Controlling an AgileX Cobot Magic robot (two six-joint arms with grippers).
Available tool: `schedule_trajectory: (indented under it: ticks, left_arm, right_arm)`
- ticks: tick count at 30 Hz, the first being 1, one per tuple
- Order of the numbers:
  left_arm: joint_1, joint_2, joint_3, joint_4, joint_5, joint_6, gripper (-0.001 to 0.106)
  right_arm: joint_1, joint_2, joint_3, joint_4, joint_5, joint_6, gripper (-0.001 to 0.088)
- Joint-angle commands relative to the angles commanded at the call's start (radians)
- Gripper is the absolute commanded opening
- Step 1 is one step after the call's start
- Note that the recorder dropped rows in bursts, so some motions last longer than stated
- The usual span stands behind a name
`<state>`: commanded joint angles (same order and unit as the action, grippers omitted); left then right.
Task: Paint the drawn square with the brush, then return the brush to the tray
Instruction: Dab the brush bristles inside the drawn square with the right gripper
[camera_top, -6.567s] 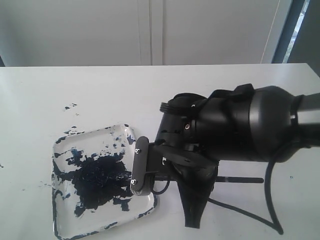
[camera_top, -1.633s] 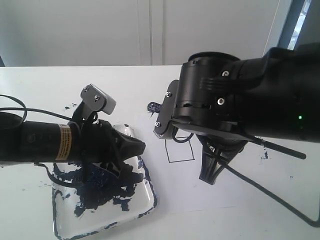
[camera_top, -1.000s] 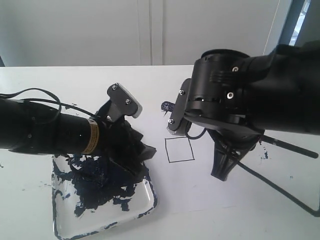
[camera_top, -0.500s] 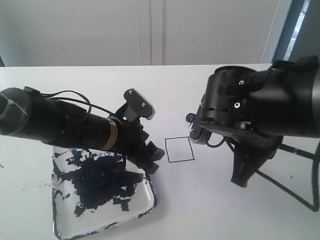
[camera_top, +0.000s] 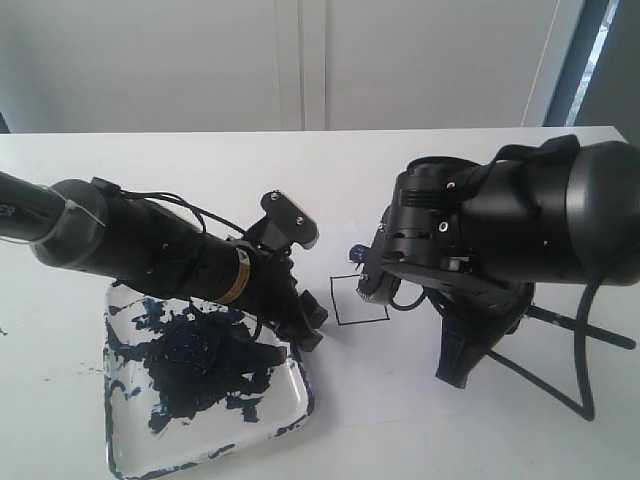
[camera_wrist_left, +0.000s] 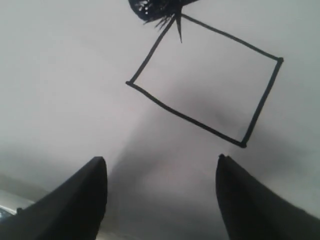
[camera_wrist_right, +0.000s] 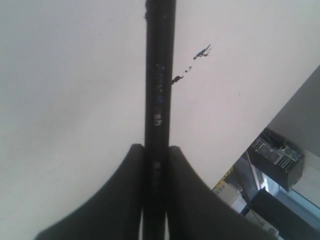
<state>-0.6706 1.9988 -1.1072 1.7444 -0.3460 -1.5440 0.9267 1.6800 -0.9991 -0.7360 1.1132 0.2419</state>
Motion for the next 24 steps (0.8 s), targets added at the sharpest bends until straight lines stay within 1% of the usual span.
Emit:
schedule_trajectory:
  ticks: [5,14,24]
  left_arm:
    - [-0.029,0.016,0.000,0.000,0.023,0.007,0.066]
    - [-0.029,0.041,0.000,0.000,0.041,-0.024,0.066]
    - [-0.029,0.041,0.000,0.000,0.041,-0.027,0.066]
  right_arm:
    - [0.000,0.000,0.000,0.055,-0.036,-0.011,0.0000]
    - [0.000,0.011,0.000,0.056,-0.039,-0.011,0.0000]
    - [0.000,0.091,0.000,0.052,-0.056,-0.011,0.0000]
